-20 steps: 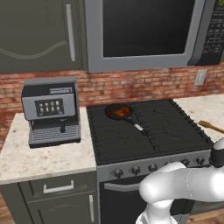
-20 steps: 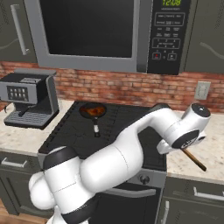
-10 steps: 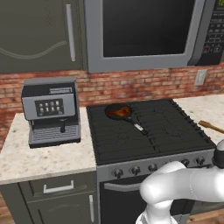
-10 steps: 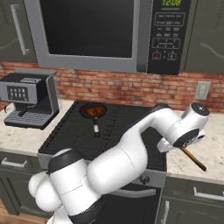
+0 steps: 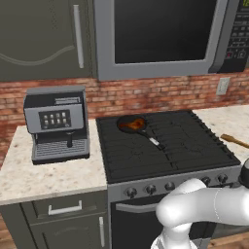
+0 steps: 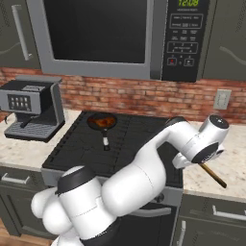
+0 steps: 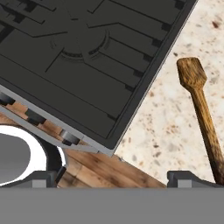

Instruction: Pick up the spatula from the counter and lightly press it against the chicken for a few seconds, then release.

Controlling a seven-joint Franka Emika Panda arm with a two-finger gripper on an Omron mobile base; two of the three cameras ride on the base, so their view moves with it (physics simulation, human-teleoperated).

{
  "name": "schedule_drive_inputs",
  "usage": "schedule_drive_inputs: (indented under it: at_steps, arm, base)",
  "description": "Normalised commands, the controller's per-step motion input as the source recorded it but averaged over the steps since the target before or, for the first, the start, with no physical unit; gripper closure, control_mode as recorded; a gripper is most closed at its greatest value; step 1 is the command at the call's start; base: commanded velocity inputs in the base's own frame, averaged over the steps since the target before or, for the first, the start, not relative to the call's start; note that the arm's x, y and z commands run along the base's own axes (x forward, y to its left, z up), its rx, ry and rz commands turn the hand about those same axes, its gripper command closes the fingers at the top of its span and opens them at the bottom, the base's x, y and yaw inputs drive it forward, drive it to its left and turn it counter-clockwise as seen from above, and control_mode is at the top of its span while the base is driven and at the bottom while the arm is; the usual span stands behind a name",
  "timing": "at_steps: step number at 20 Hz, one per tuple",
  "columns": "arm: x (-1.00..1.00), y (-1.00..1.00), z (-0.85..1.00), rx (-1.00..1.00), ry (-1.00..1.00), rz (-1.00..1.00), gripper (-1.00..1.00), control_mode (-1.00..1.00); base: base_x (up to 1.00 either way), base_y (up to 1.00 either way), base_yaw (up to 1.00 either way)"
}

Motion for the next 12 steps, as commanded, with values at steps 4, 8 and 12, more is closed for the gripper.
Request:
schedule_drive_inputs:
  at_steps: [4,8,12]
  arm:
    - [0.14,-0.01,-0.03,0.00,0.02,0.00,-1.00,-1.00]
    - [0.13,-0.04,0.00,0.00,0.02,0.00,-1.00,-1.00]
    - [0.09,-0.09,-0.02,0.00,0.01,0.00,-1.00,-1.00]
  base:
    - [0.00,0.00,0.00]
    - [0.00,0.00,0.00]
    - [0.00,0.00,0.00]
